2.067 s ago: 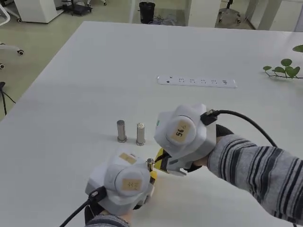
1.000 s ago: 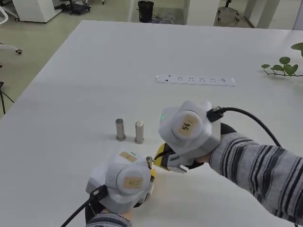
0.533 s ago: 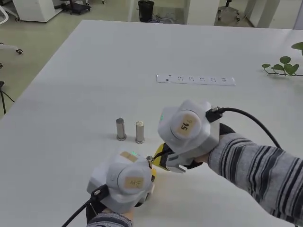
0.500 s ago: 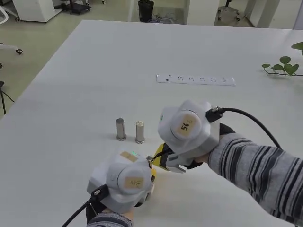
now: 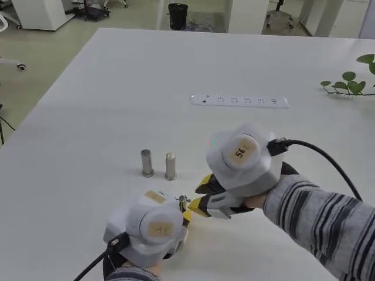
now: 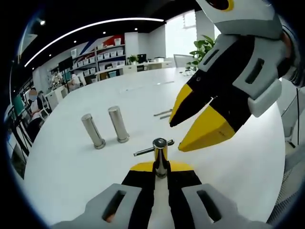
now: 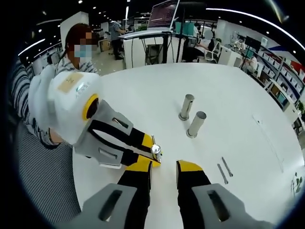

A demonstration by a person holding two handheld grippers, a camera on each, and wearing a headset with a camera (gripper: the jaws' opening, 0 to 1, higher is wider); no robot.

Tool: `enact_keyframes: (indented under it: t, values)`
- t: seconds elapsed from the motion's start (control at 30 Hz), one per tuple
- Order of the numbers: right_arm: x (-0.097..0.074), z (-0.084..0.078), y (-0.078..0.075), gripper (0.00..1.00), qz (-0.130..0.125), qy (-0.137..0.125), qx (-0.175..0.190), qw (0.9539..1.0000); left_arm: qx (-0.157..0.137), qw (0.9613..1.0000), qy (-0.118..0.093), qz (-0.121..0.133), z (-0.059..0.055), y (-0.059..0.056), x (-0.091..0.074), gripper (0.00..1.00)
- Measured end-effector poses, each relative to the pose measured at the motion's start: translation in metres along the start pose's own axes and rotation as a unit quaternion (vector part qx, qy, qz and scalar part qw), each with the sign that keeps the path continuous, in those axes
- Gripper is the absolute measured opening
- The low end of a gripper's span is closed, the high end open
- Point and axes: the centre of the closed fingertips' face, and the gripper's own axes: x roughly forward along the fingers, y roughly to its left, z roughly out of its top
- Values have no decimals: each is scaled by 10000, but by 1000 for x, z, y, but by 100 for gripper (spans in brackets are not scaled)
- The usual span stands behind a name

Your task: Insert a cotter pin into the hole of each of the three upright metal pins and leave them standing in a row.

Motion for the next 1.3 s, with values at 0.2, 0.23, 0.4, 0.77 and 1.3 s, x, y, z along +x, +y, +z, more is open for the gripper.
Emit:
enact_keyframes:
  t: [0.2,0.23,0.4,0.77,1.3]
  values:
    - [-8,-11,-7,21,-84,-125,482,9987,-12,10000,47,21,0,10,-1,5]
    - [-9,-11,-7,22,-80,-177,547,9983,-26,10000,27,36,1,13,-1,5]
    - [-13,-15,-8,25,-126,-321,724,9968,-68,9999,-13,111,6,28,-1,5]
    - [-14,-28,-5,29,-155,-350,1016,9941,-281,9987,10,422,5,64,-1,5]
    - [-16,-32,-14,29,-206,-461,1336,9897,-392,9981,28,479,-3,77,-2,5]
